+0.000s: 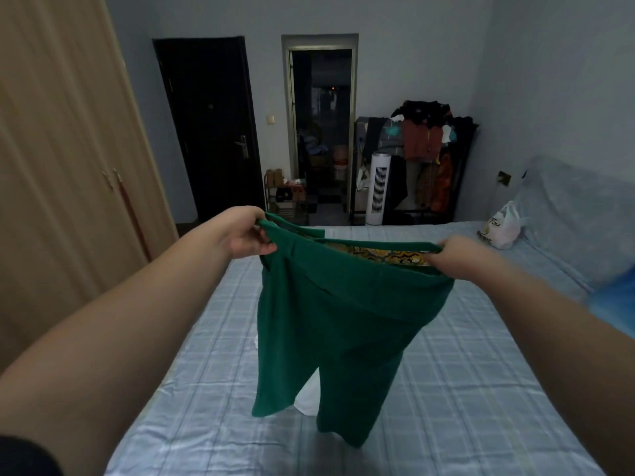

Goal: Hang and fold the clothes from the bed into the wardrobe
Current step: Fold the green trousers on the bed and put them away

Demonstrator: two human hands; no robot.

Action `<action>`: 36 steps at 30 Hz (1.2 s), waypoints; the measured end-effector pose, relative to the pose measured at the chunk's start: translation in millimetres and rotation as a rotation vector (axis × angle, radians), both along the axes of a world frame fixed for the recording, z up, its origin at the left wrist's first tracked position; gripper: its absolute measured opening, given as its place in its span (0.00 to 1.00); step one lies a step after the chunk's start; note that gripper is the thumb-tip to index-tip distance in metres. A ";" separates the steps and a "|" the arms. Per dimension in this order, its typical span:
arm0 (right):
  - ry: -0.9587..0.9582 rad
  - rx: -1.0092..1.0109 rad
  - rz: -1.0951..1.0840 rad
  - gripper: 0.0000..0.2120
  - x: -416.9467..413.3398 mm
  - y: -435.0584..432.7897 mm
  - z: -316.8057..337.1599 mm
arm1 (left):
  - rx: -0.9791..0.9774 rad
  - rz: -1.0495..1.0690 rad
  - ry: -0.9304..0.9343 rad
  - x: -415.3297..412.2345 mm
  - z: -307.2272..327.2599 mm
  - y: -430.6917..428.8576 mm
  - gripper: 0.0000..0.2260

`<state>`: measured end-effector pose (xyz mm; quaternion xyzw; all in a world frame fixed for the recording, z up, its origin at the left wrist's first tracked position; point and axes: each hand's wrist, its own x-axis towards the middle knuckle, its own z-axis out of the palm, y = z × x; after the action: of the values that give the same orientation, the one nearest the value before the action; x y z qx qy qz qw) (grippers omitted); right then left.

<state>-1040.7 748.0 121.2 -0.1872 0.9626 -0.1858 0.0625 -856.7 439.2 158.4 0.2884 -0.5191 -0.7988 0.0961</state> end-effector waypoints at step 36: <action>-0.443 -0.909 -0.189 0.09 -37.6 26.6 -7.8 | -0.491 0.068 -0.013 13.1 -20.0 5.3 0.13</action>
<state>-1078.3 774.6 113.4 -0.0637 0.7610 -0.6255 0.1600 -843.6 444.5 138.4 0.2790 -0.6882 -0.6431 0.1870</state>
